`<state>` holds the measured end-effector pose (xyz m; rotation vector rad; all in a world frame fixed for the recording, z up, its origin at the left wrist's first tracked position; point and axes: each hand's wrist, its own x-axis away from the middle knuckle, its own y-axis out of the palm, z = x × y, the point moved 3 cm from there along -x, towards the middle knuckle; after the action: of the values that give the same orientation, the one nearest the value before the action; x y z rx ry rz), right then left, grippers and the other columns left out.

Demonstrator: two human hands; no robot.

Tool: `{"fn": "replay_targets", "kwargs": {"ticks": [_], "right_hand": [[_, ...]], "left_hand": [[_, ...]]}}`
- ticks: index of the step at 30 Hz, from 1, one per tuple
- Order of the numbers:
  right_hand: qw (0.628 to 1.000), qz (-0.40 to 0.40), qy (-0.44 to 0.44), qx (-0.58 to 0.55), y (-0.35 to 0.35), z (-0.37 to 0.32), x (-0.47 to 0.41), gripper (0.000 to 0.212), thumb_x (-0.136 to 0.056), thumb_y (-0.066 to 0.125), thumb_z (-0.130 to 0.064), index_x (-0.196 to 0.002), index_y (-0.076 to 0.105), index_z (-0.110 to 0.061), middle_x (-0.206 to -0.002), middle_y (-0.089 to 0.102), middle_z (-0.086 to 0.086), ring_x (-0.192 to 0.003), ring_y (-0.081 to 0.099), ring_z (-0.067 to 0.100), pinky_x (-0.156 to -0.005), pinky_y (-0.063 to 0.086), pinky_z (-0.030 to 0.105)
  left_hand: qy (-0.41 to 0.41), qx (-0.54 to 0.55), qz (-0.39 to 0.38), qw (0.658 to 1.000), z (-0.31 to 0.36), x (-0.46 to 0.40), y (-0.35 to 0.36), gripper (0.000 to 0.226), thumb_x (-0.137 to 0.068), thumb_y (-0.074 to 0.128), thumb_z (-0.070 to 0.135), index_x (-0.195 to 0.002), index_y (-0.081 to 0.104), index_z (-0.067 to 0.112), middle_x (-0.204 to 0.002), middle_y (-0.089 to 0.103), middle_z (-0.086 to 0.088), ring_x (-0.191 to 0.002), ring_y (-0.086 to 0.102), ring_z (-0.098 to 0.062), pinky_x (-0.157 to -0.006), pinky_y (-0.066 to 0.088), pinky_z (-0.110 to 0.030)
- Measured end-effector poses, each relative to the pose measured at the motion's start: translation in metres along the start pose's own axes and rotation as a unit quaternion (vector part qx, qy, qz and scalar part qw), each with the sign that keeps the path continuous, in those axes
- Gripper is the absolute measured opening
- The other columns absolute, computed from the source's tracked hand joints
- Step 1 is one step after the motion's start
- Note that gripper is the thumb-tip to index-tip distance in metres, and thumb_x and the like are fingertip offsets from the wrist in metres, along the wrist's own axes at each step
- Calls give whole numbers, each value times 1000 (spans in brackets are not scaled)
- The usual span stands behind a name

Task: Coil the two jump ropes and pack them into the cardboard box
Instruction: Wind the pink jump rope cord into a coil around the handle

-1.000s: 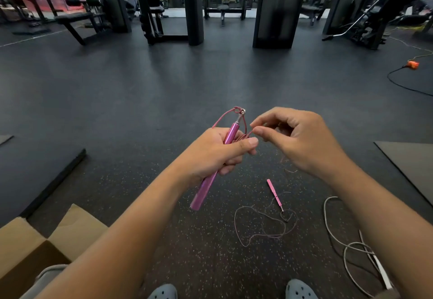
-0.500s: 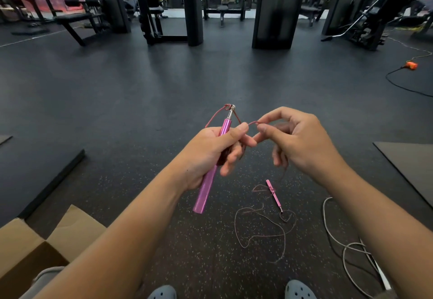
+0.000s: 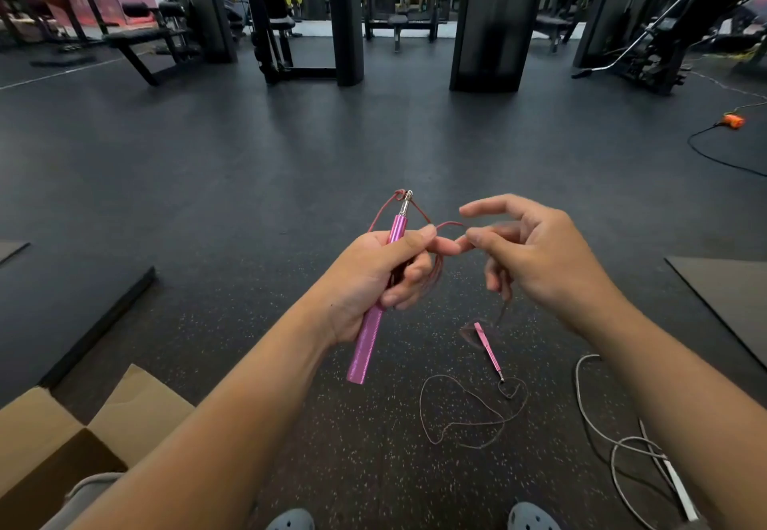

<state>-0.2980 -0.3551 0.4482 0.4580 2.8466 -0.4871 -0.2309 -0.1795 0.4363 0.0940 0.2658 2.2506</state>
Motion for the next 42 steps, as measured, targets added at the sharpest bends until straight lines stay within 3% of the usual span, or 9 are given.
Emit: {"fn": "replay_targets", "kwargs": {"ticks": [6,10,13,18,23,28,35,38,42], "right_hand": [[992,101,-1,72,-3,8,-1,29,-91,73,-40,-83,61,-15,-57,71,6,-39,36,13,-40,30,22],[1000,-6,12,24,20,18,-1,5,-101,62,-18,-96,63,-17,-66,74,-1,-52,41,23,-52,35,35],[983,-160,66,68,43,22,9,16,-106,52,-24,-112,64,-32,-71,77,5,-53,59,21,-58,51,38],[942,-311,108,71,62,10,28,31,-107,49,-28,-133,52,-44,-61,61,10,-51,62,25,-52,50,29],[977,-175,24,118,37,-4,9,8,-93,73,-24,-92,79,-18,-66,72,4,-58,61,14,-61,46,27],[974,-115,-26,192,15,-9,5,12,-90,74,-34,-84,80,-25,-85,74,1,-79,67,17,-77,50,35],[993,-74,21,91,11,-4,5,15,-80,85,-26,-76,80,-13,-55,68,-2,-54,55,6,-56,42,16],[996,-9,39,79,4,-3,2,22,-74,89,-32,-70,77,-14,-52,59,-8,-51,47,5,-54,37,16],[996,-13,71,-55,3,0,-1,29,-71,82,-31,-80,71,-6,-71,64,14,-64,59,19,-72,51,29]], "left_hand": [[-26,106,13,994,2,0,10,29,-98,53,24,-93,70,1,-54,57,4,-38,51,-6,-44,46,-18],[2,277,16,961,7,-1,12,28,-89,57,21,-103,70,0,-65,65,5,-43,54,-2,-47,47,-16],[54,372,59,925,6,-8,-1,28,-97,50,9,-117,63,-5,-90,76,-4,-64,69,-5,-62,57,-18],[95,63,166,979,3,-11,-19,23,-106,44,9,-124,58,1,-110,78,-1,-82,74,-10,-72,58,-25],[59,-340,75,936,-5,-8,-17,18,-106,49,16,-116,62,9,-91,76,2,-81,73,-16,-81,60,-45],[48,-340,14,939,-2,-5,-9,25,-109,45,21,-94,59,6,-73,75,-3,-66,71,-20,-65,53,-35],[37,-307,9,951,-7,-6,-7,26,-108,48,20,-95,61,2,-80,78,-13,-70,76,-27,-69,60,-37],[47,-343,29,938,-5,-7,-11,30,-107,48,29,-95,64,6,-61,65,1,-53,60,-16,-59,52,-35],[17,-256,5,967,-8,-6,-7,35,-100,57,41,-91,68,9,-53,44,11,-49,38,-11,-51,34,-25]]}}
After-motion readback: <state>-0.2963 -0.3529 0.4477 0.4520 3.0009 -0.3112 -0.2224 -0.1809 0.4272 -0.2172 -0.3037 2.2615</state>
